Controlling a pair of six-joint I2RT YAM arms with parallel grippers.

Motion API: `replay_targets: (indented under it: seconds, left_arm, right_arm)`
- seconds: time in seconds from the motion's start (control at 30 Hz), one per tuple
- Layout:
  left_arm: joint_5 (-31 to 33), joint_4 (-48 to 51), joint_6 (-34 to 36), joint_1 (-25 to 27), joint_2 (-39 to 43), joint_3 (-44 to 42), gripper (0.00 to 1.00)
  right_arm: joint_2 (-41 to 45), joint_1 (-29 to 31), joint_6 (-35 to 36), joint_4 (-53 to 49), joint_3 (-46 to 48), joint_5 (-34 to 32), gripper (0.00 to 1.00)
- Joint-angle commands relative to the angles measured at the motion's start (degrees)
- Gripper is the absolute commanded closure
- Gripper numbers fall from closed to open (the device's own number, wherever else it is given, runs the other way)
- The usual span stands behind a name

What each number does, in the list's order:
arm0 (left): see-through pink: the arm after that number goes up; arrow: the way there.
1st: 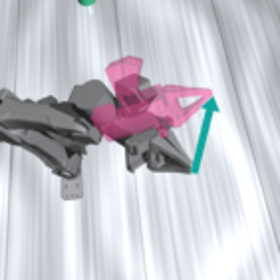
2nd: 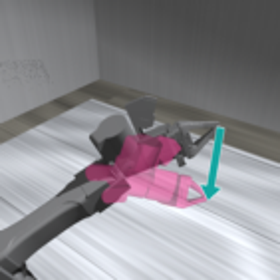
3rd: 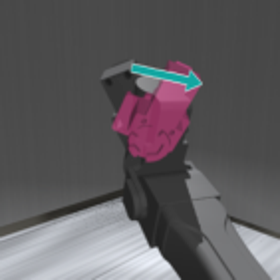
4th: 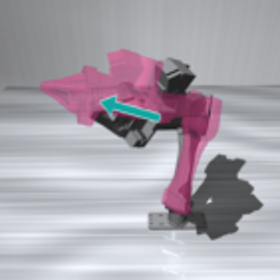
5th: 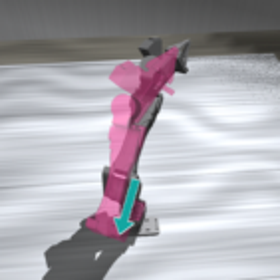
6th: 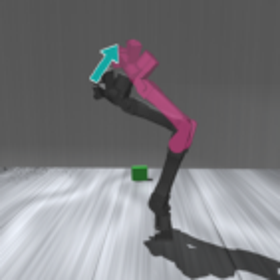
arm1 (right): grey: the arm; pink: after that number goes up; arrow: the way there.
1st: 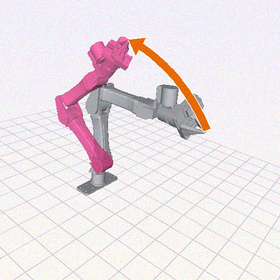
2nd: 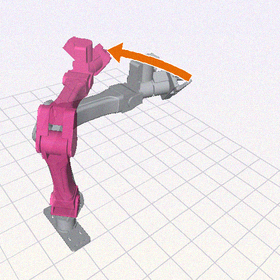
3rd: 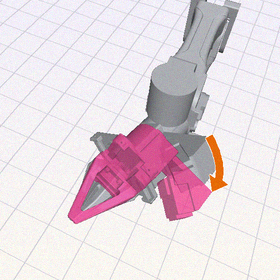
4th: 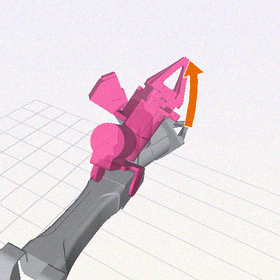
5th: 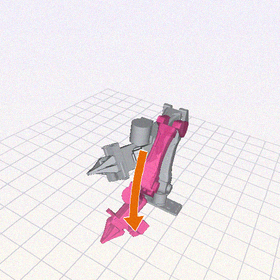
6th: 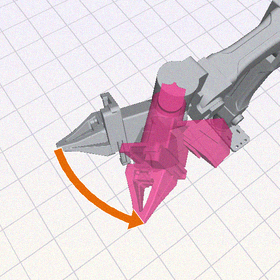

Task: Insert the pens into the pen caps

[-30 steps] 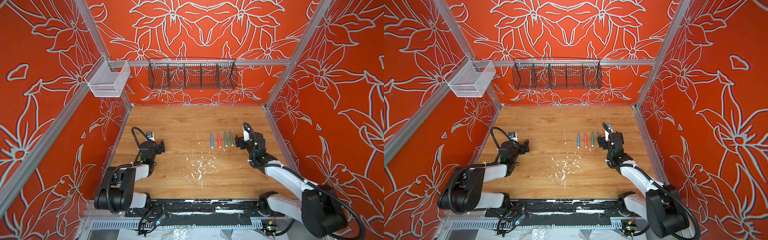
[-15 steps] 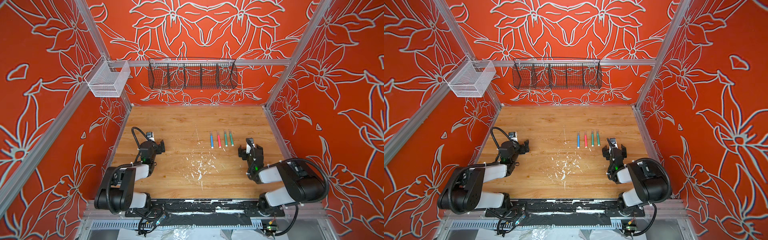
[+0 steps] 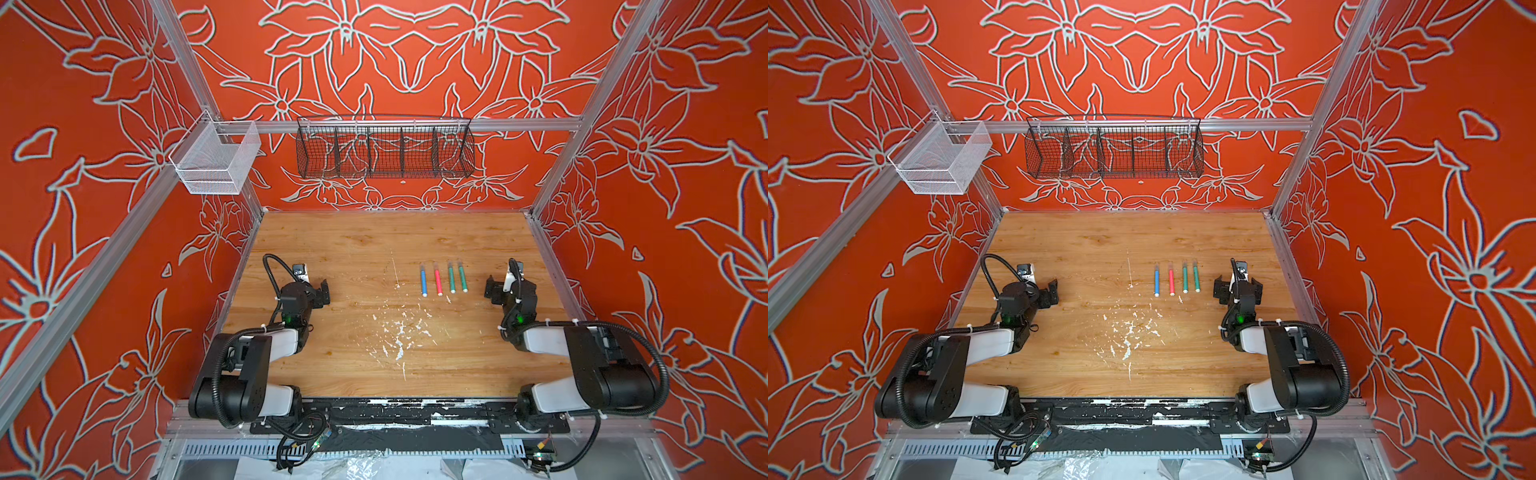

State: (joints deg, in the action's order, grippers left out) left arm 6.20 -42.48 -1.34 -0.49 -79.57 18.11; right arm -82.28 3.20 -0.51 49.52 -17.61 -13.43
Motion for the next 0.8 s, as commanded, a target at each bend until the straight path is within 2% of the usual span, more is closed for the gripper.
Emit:
replay_targets:
  seconds: [0.0,0.77]
  left_arm:
    - [-0.5,-0.2,-0.1,-0.2,-0.2,-0.1,0.03]
    - [-0.5,-0.2,-0.1,-0.2,-0.2,-0.1,0.03]
  right_arm:
    - [0.5,0.1,-0.9,-0.2,0.4,1.0,0.03]
    - [0.5,0.0,-0.8,0.2,0.6,1.0,0.03]
